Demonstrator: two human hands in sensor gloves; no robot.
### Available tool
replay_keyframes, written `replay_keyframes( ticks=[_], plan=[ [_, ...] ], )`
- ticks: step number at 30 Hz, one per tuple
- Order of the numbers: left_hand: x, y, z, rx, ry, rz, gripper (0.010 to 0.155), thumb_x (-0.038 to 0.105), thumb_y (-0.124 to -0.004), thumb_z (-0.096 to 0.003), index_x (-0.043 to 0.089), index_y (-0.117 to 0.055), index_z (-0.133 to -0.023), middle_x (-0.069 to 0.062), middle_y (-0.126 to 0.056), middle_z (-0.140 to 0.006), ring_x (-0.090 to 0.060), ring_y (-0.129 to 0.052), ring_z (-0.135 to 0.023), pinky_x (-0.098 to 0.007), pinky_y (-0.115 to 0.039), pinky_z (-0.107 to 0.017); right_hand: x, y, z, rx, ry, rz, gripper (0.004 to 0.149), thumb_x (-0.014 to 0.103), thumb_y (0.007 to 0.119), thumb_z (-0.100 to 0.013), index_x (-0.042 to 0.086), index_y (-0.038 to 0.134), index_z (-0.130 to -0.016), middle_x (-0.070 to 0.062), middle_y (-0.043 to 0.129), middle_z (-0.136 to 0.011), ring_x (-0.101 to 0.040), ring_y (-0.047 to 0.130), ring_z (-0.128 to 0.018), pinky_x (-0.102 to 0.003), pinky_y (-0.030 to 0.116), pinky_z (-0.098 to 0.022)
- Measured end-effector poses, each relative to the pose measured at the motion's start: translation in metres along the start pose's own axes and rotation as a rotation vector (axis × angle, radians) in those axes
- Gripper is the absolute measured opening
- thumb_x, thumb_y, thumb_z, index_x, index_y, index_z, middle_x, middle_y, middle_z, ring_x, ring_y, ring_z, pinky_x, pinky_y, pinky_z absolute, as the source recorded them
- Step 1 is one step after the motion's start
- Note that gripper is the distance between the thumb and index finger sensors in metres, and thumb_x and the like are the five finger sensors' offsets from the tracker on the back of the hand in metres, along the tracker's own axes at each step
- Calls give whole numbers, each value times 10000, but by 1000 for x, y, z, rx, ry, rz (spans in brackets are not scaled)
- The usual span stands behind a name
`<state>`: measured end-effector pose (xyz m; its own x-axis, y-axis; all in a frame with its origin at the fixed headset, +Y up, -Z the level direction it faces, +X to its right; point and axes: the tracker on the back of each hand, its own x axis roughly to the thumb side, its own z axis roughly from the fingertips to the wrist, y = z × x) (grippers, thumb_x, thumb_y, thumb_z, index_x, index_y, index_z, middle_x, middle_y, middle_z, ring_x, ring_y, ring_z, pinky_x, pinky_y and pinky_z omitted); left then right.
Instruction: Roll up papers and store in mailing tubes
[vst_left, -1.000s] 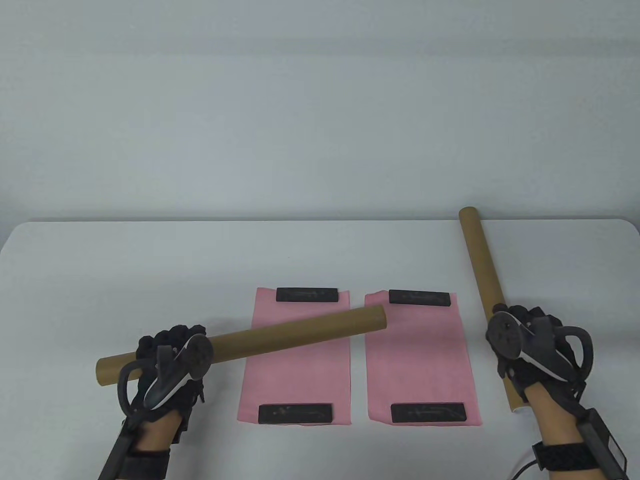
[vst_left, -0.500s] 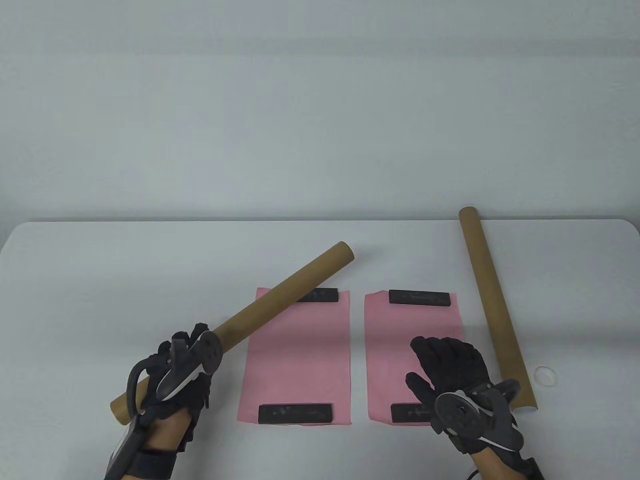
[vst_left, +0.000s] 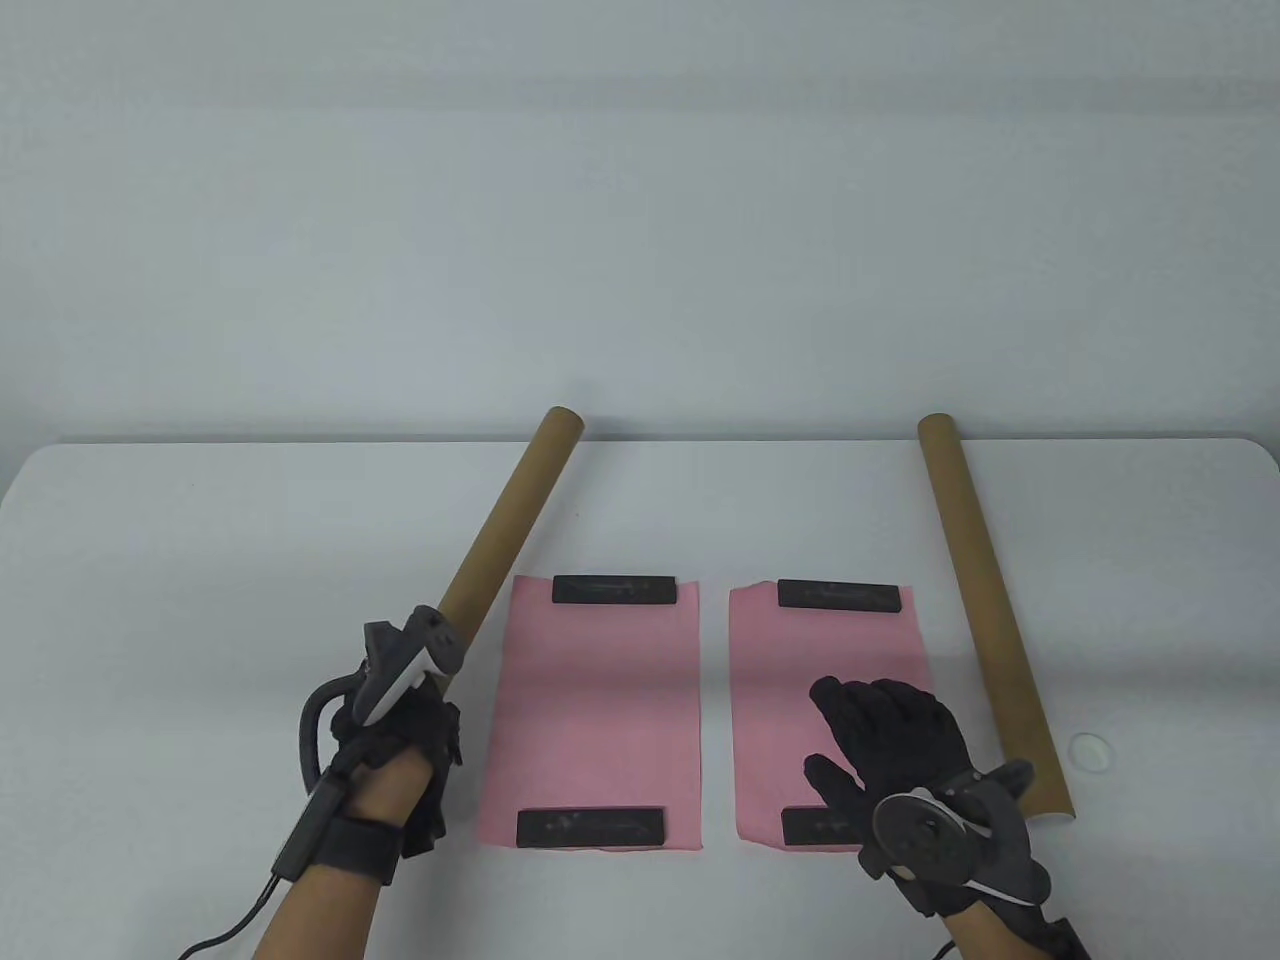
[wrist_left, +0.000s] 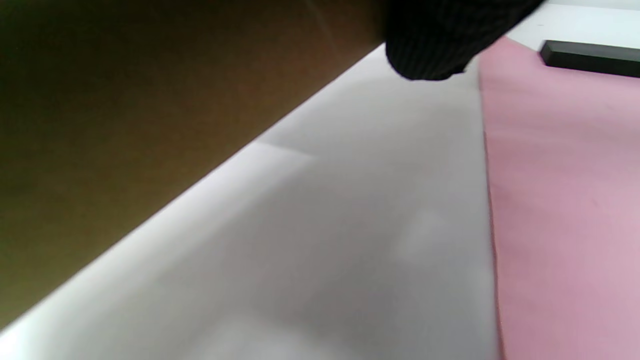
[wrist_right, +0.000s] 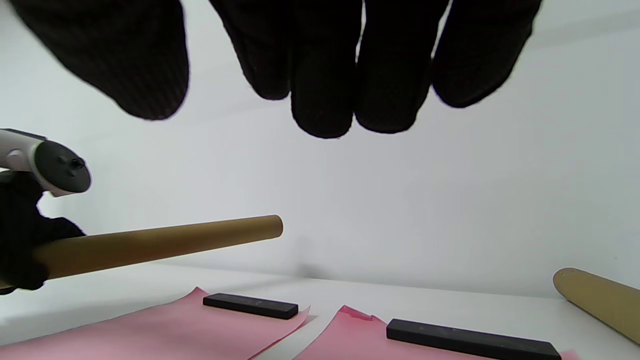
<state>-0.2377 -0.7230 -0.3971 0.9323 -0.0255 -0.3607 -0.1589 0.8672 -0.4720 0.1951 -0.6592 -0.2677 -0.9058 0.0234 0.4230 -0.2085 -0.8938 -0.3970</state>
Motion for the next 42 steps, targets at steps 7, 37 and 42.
replay_keyframes(
  ticks=[7, 37, 42],
  plan=[
    [7, 8, -32, -79, 103, 94, 921, 517, -721, -453, 139, -104, -1024, -198, -469, -999, -300, -834, -820, -441, -790, -575, 0, 0, 0, 4, -7, -6, 699, 538, 824, -477, 159, 705, -1053, -132, 856, -953, -460, 848, -867, -648, 728, -626],
    [26, 1, -79, -95, 209, -4, 935, 546, -712, -442, 126, -102, -1013, -177, -484, -993, -305, -821, -792, -413, -785, -556, -2, 7, -1, 58, -18, -57, 714, 540, 806, -485, 154, 678, -1072, -160, 814, -986, -499, 780, -913, -672, 704, -633],
    [26, 0, -78, -88, 219, -23, 931, 556, -696, -441, 130, -97, -1012, -170, -482, -995, -298, -813, -794, -405, -784, -559, -2, 7, -2, 68, -16, -62, 713, 541, 799, -489, 154, 673, -1075, -161, 808, -990, -504, 771, -920, -674, 697, -636]
  ],
)
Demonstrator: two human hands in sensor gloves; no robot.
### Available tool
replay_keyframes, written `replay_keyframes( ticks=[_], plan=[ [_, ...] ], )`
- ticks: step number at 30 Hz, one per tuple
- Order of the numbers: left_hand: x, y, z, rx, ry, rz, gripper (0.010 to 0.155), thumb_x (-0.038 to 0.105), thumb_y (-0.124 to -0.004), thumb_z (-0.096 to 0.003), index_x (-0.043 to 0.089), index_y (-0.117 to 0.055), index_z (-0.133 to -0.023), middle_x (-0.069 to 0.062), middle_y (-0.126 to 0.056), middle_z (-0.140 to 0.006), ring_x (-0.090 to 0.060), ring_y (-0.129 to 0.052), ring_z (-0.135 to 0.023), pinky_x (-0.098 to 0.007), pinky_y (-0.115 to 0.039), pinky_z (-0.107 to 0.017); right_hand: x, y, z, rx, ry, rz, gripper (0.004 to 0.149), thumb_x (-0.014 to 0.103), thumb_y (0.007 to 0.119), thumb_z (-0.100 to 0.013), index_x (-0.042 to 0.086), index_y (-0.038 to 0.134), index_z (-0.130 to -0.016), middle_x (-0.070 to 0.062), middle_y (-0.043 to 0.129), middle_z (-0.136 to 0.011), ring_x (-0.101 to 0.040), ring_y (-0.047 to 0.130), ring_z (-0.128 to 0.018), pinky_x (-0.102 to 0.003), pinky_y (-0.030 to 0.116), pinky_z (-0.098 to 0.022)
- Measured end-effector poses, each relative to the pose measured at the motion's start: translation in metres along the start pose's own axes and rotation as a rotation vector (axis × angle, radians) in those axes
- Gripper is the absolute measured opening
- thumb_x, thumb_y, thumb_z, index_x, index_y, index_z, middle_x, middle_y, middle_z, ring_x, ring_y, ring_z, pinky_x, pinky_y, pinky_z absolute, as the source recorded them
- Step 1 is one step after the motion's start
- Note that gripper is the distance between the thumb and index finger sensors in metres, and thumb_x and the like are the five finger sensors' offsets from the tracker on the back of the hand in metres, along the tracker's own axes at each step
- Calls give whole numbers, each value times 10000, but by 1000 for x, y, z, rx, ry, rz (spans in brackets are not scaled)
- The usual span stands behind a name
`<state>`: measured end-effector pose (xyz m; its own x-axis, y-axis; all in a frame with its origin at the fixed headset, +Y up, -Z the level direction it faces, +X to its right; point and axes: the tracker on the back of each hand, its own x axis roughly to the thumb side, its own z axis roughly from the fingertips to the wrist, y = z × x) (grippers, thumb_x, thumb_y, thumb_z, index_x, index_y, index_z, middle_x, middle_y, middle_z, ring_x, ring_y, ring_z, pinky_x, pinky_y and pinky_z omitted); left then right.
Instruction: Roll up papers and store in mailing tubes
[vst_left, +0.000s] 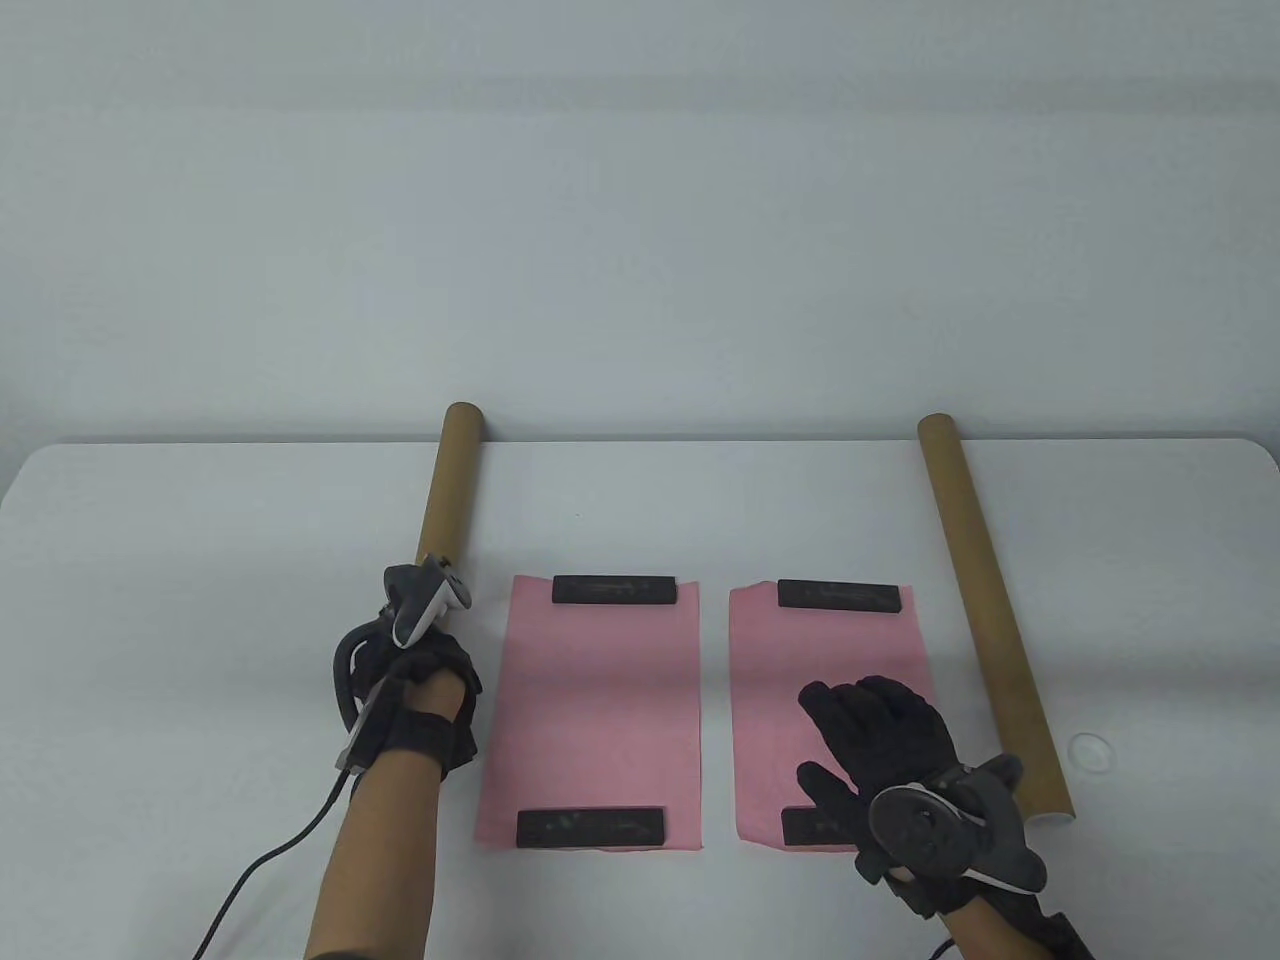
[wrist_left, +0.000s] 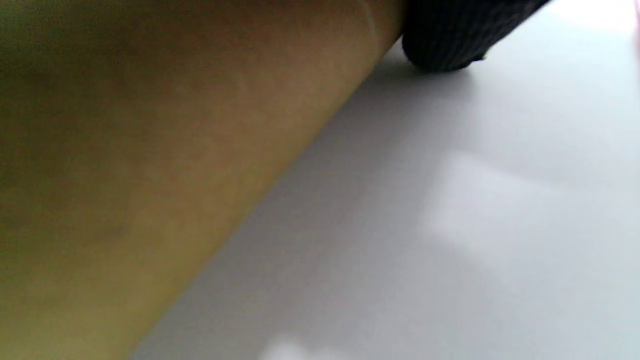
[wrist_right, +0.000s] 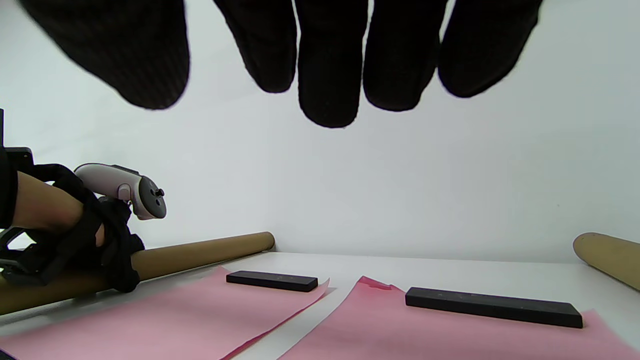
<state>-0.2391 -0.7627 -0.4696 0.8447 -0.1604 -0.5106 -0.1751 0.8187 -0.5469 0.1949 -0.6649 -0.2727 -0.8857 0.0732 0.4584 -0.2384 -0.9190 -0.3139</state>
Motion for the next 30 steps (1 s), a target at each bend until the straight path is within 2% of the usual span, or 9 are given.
replay_keyframes(
  ticks=[4, 14, 18, 21, 25, 30],
  plan=[
    [1, -1, 1, 2, 5, -11, 931, 559, -686, -439, 130, -88, -1011, -170, -476, -996, -297, -806, -798, -399, -782, -562, 0, -1, 0, -4, 1, 4, 713, 538, 798, -490, 156, 670, -1077, -166, 805, -993, -512, 758, -927, -706, 656, -644],
    [-4, -1, 2, -10, 6, -5, 986, 626, -669, -417, 137, -56, -1013, -158, -441, -1019, -304, -753, -844, -397, -753, -580, -1, -1, 0, -8, 3, 5, 720, 540, 796, -490, 143, 669, -1078, -169, 799, -996, -516, 753, -928, -706, 656, -643],
    [-7, 0, 2, -25, 2, -2, 1026, 675, -650, -394, 134, -38, -1015, -162, -399, -1039, -333, -693, -906, -439, -720, -620, -1, -1, 0, -12, 3, 4, 721, 539, 796, -489, 142, 669, -1078, -169, 799, -998, -517, 752, -929, -707, 654, -643],
    [-10, 3, 6, -42, -21, 11, 1064, 729, -573, -348, 135, 11, -1010, -169, -314, -1065, -398, -549, -1007, -535, -601, -712, -1, -1, 0, -9, 2, 2, 720, 538, 796, -491, 143, 668, -1078, -171, 797, -999, -519, 750, -932, -709, 653, -644],
    [-17, 18, 23, 45, -78, 20, 1083, 746, -563, -330, 147, 28, -1012, -173, -221, -1099, -449, -399, -1080, -624, -488, -757, -1, -1, 0, -5, 2, -2, 724, 539, 797, -489, 142, 664, -1080, -172, 793, -1004, -521, 747, -937, -707, 653, -646],
    [-29, 33, 64, 189, -179, 27, 1068, 743, -583, -335, 184, 3, -1030, -166, -173, -1129, -473, -333, -1107, -667, -409, -766, -1, 0, 0, 4, 0, -7, 727, 539, 796, -490, 141, 659, -1082, -174, 786, -1011, -517, 753, -941, -702, 657, -648]
  ],
)
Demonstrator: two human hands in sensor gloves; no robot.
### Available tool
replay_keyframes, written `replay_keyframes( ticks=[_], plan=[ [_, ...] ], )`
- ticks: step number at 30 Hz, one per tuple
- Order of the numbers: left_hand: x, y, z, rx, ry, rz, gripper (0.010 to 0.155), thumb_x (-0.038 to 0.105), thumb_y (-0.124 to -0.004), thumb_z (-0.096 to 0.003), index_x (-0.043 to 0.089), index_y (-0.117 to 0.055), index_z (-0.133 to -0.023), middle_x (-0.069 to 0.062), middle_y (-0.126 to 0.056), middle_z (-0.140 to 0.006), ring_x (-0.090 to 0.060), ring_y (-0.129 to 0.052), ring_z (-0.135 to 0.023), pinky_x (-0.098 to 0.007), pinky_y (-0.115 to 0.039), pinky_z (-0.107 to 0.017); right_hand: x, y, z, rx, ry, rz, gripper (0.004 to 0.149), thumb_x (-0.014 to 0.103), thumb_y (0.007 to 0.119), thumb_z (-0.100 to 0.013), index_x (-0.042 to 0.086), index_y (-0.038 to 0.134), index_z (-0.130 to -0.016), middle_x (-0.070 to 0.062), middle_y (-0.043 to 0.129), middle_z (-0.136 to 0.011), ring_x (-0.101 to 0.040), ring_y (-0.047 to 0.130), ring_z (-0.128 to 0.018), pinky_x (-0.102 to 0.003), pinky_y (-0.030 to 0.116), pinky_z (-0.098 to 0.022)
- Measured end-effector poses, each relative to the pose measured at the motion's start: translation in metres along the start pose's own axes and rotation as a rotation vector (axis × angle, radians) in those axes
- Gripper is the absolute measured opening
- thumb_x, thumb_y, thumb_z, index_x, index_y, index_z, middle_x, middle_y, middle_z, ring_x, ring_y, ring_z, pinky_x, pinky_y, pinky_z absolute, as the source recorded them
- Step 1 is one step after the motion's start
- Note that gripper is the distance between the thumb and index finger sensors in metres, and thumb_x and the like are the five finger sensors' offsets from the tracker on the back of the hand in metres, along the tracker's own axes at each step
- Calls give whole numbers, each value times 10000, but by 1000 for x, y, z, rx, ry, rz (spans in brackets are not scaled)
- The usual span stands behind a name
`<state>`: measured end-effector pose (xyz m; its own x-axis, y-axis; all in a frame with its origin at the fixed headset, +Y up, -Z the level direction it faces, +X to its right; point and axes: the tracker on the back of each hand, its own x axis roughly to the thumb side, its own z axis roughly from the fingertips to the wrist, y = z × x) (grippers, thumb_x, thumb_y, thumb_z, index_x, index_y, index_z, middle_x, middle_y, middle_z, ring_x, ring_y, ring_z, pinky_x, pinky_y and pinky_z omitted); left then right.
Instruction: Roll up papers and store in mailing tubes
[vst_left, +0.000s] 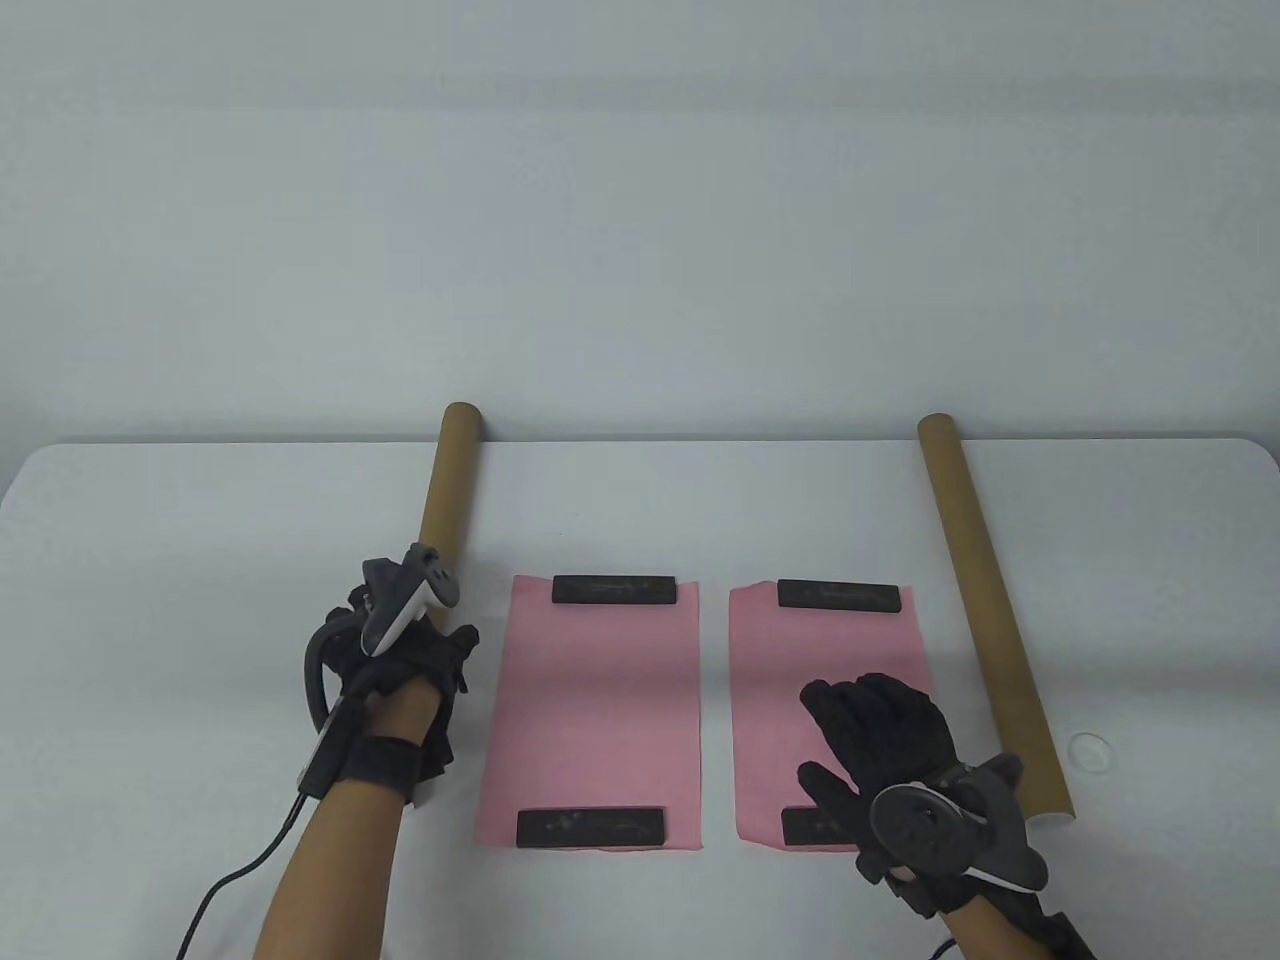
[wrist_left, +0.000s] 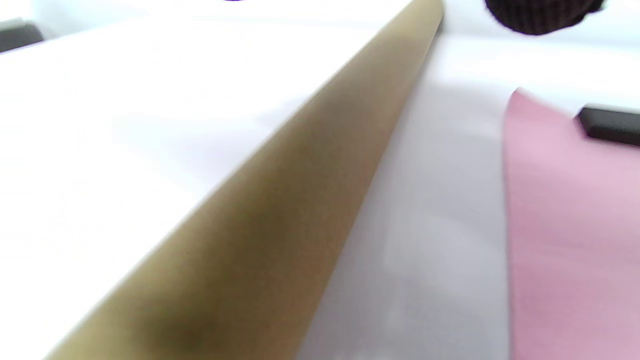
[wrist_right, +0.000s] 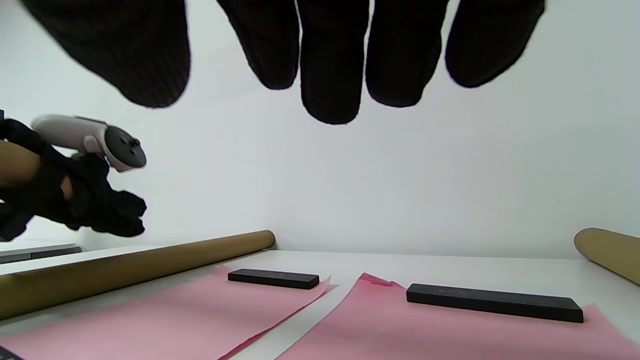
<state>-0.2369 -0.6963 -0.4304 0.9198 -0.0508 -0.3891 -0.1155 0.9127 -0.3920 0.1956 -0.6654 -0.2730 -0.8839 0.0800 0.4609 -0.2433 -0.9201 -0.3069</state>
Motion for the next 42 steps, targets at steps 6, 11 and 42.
replay_keyframes(
  ticks=[6, 11, 42],
  plan=[
    [-6, 4, 62, 223, -181, -20, 1025, 731, -611, -348, 204, -108, -1069, -145, -280, -1151, -445, -440, -1120, -664, -421, -767, 2, 2, 0, 14, -8, -4, 733, 540, 795, -491, 144, 646, -1089, -179, 759, -1040, -516, 745, -960, -704, 639, -662],
    [-11, -14, 100, 402, -421, 15, 956, 715, -651, -351, 241, -286, -1096, -95, -459, -1152, -381, -528, -1136, -609, -406, -777, 2, 4, -1, 27, -14, -10, 744, 543, 795, -489, 145, 632, -1096, -184, 718, -1076, -518, 712, -1000, -705, 584, -687],
    [-27, -30, 124, 646, -801, 16, 903, 711, -746, -324, 239, -491, -1050, -76, -642, -1082, -312, -848, -988, -429, -840, -691, 33, 13, -50, 167, -71, 67, 793, 572, 793, -489, 181, 557, -1137, -149, 586, -1176, -547, 563, -1095, -741, 536, -711]
  ],
)
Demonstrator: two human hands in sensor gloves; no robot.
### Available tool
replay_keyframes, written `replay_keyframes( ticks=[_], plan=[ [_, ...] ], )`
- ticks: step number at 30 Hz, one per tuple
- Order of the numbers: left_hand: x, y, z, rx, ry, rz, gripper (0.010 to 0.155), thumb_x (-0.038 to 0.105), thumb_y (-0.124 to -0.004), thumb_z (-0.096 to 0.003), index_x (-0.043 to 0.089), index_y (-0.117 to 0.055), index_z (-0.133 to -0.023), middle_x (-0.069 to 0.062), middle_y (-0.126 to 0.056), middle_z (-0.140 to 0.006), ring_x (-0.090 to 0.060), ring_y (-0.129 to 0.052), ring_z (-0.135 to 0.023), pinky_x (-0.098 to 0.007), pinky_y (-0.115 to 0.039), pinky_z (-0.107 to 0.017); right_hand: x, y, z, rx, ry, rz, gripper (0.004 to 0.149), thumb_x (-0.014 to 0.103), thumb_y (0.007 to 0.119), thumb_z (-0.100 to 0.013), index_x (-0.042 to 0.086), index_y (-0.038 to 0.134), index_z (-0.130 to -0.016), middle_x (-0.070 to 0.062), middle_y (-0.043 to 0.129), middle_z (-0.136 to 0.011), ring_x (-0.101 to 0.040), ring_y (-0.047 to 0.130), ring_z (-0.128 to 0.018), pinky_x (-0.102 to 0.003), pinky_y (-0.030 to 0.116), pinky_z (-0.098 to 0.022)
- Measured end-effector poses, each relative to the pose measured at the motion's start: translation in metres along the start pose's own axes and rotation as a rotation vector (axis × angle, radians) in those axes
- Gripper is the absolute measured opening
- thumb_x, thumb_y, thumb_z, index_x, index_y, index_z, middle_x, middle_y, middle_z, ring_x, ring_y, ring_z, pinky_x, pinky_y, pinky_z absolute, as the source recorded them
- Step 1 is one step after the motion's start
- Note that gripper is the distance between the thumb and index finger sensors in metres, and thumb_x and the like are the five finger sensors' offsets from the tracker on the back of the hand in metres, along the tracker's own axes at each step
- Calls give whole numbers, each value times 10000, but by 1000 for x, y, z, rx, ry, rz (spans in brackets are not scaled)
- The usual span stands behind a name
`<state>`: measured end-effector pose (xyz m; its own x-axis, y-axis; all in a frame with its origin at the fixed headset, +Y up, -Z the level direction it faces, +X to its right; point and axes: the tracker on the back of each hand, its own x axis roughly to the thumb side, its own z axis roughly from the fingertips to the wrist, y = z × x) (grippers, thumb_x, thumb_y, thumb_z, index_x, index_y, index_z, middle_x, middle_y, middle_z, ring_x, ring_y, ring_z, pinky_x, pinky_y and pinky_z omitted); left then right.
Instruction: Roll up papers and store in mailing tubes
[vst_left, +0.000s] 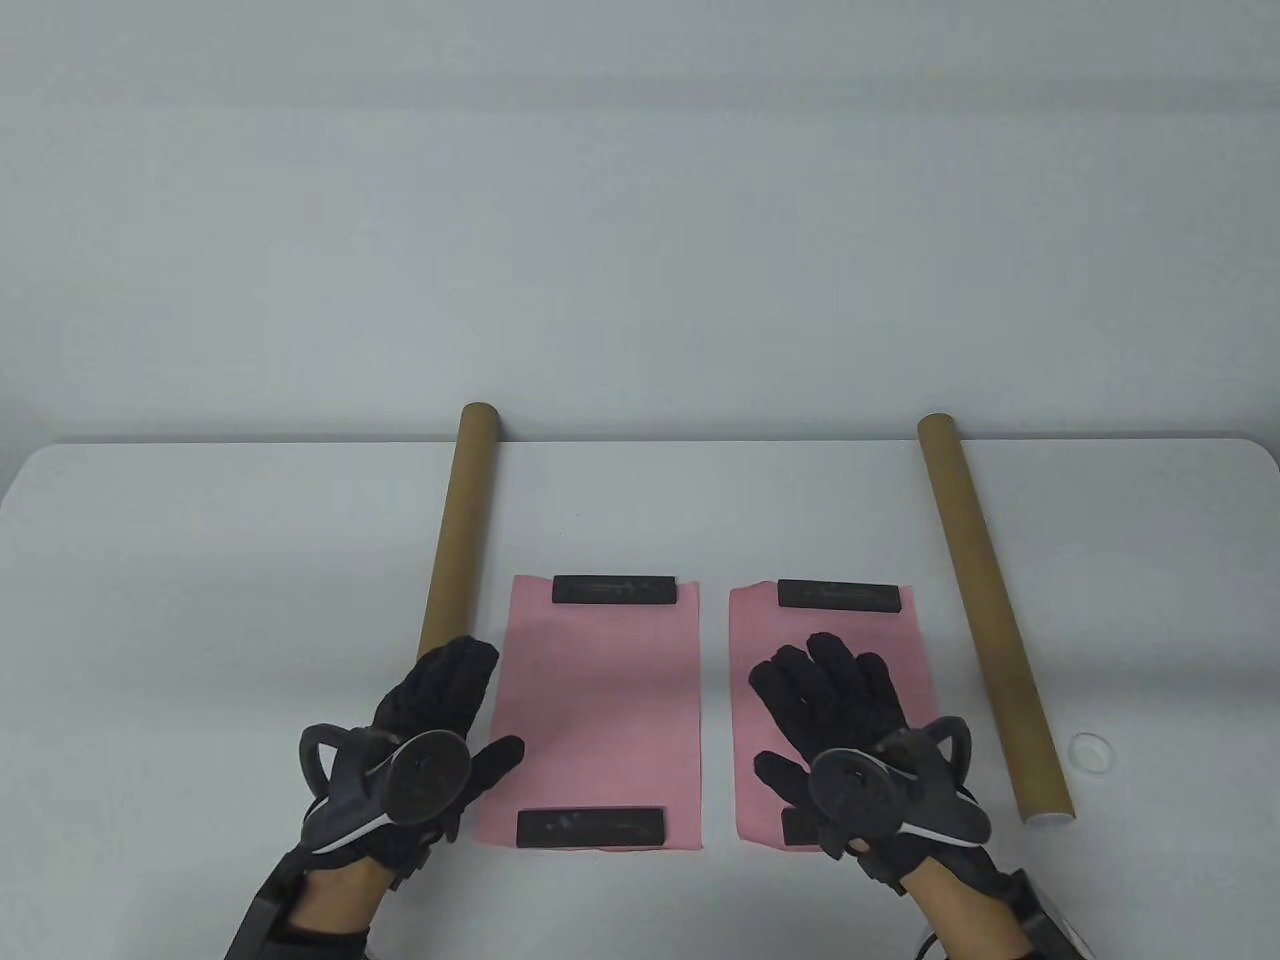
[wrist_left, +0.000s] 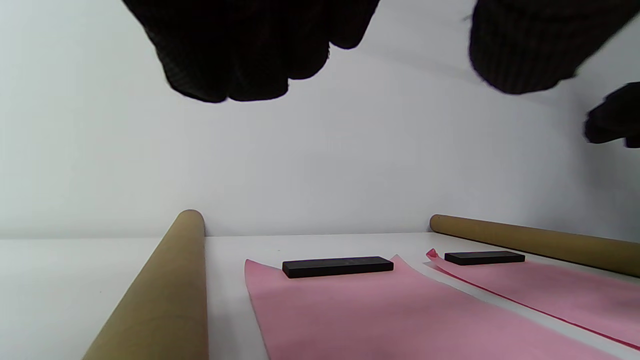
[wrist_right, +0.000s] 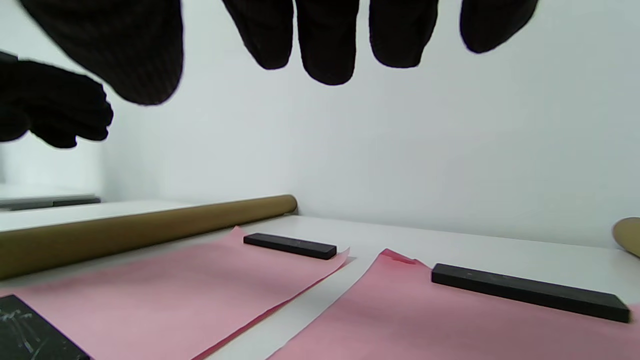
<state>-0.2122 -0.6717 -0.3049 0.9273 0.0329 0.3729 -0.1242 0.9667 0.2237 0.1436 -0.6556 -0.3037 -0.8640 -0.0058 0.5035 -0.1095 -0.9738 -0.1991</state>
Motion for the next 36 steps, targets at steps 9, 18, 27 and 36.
replay_keyframes(
  ticks=[9, 18, 27, 36],
  plan=[
    [3, -1, 1, -26, -23, -17, 895, 716, -753, -321, 257, -510, -1050, -52, -689, -1069, -269, -885, -985, -514, -618, -768, 34, 79, -94, 462, 28, 70, 851, 597, 805, -464, 197, 504, -1153, -131, 512, -1209, -556, 484, -1117, -746, 502, -728],
    [3, -5, 0, -52, -28, -21, 893, 706, -760, -326, 250, -509, -1052, -68, -666, -1079, -309, -840, -1003, -503, -703, -751, 26, 128, -115, 674, 134, 112, 890, 636, 787, -436, 231, 446, -1151, -117, 412, -1222, -565, 374, -1113, -750, 459, -729],
    [14, -13, -3, -102, -39, -80, 892, 698, -765, -336, 259, -492, -1063, -66, -630, -1100, -336, -776, -1032, -535, -643, -763, 15, 131, -124, 685, 148, 39, 862, 592, 828, -446, 231, 469, -1141, -114, 403, -1217, -557, 355, -1115, -749, 433, -733],
    [43, -21, -14, -208, -115, -155, 848, 671, -810, -335, 285, -559, -1047, -29, -704, -1072, -308, -812, -1006, -526, -656, -760, 12, 134, -125, 694, 148, 23, 860, 587, 825, -458, 230, 450, -1145, -113, 377, -1217, -556, 350, -1114, -747, 428, -734]
  ],
)
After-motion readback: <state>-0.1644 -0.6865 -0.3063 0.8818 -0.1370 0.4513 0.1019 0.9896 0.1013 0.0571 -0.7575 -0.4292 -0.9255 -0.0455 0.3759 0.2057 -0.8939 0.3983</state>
